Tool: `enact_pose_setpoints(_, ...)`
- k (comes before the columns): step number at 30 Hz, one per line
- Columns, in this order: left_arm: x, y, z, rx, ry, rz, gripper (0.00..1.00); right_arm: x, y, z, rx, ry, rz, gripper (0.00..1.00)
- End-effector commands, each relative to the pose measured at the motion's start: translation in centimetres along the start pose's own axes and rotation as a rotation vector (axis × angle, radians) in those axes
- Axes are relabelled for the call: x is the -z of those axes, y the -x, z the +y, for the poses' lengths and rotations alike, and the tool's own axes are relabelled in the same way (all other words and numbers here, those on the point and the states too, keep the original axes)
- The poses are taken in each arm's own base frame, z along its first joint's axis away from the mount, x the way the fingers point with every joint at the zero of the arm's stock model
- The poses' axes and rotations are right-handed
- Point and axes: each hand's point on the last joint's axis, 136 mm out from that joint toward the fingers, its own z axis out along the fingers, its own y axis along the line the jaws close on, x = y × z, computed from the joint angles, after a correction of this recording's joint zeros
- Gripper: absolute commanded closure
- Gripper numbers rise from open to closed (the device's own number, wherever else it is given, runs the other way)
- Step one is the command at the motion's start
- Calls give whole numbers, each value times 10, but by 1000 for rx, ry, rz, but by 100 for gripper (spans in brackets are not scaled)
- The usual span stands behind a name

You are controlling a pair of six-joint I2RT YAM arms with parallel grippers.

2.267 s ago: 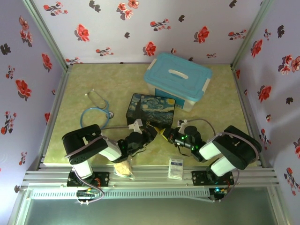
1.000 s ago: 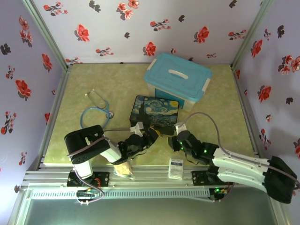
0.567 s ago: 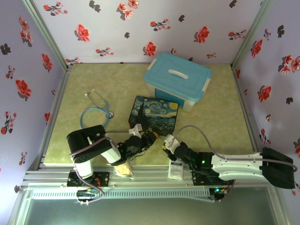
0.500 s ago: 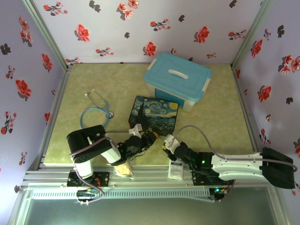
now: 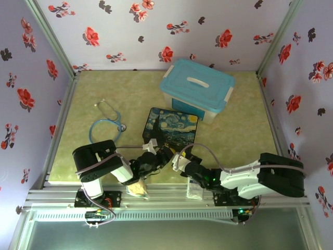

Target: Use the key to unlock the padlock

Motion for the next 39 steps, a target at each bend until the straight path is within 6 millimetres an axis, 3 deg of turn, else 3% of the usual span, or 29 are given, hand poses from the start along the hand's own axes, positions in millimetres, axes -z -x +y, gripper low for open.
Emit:
enact_pose_setpoints(1,0,-4,-40,5,-123,6,100,-3,23,-10,-2,-65,-64,66)
enact_pose_setpoints(14,4,-6,-47,7,-142,9,100,-10,8,-9,14,-99,-21,71)
enact_pose_setpoints(19,2,-11,-45,19,-138,24,100,-16,13,-10,12,-128,-38,74)
enact_pose_setpoints(23,3,-13,-47,19,-145,27,100,-23,16,-12,-6,-164,-48,86)
enact_pose_setpoints(26,4,-13,-47,16,-144,27,100,-24,16,-15,-35,-184,-68,90)
enact_pose_setpoints(31,3,-15,-41,22,-130,30,100,-25,22,-4,-78,-104,-108,93)
enact_pose_setpoints(39,2,-15,-32,8,-107,26,100,-17,37,8,-284,147,-133,95)
